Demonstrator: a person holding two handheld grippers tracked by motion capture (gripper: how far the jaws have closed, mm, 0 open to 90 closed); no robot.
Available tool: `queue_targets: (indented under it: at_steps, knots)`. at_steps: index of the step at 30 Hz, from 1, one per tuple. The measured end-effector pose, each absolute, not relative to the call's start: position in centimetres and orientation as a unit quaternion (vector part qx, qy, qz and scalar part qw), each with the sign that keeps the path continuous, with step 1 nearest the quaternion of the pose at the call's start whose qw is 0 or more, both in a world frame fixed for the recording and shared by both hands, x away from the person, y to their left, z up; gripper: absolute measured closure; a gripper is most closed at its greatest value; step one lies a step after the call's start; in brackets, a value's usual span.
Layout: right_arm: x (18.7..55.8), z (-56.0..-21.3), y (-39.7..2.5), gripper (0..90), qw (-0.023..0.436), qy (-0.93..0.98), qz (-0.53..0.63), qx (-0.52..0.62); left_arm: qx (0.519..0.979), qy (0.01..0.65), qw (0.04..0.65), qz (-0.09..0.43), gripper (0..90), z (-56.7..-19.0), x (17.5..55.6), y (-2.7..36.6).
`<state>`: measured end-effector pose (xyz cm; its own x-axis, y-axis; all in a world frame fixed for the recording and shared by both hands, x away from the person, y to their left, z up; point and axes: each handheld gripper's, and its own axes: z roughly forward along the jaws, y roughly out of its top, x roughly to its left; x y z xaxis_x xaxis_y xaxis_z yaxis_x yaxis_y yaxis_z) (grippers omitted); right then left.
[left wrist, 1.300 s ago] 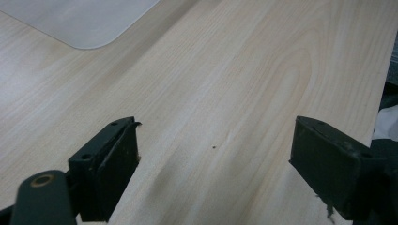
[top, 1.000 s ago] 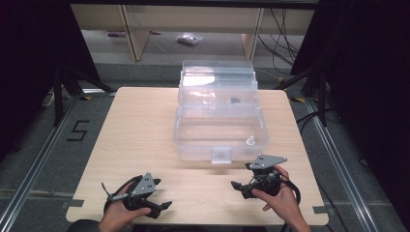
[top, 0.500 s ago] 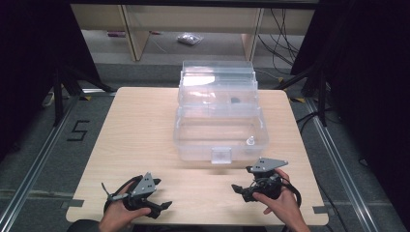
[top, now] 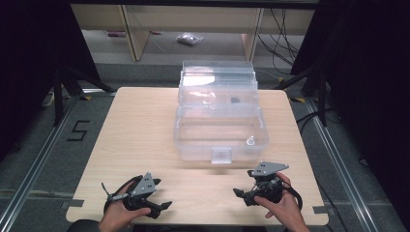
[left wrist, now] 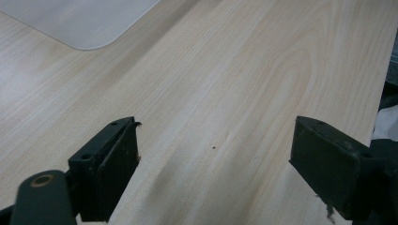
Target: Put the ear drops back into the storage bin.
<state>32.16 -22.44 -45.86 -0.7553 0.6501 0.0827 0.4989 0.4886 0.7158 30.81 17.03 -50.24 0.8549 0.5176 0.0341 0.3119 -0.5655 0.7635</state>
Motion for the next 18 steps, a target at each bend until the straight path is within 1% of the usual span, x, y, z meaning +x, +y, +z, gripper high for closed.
queue_targets:
  at_steps: [5, 12, 13, 18]
  knots:
    - [31.87, -46.13, -22.39, 16.7, 0.094, 0.86, 0.374, 0.334, 0.876, 0.237, 0.401, 0.129, 15.0, -50.24, 30.8, 17.02]
    - [31.68, -46.6, -22.37, 16.6, 0.103, 0.862, 0.372, 0.329, 0.875, 0.237, 0.401, 0.128, 15.0, -50.25, 30.8, 17.01]
    - [31.62, -46.48, -22.48, 16.6, 0.096, 0.867, 0.363, 0.328, 0.876, 0.237, 0.401, 0.128, 15.0, -50.24, 30.79, 17.02]
    - [31.34, -46.8, -22.57, 16.6, 0.092, 0.869, 0.359, 0.329, 0.876, 0.237, 0.401, 0.128, 15.0, -50.23, 30.8, 17.02]
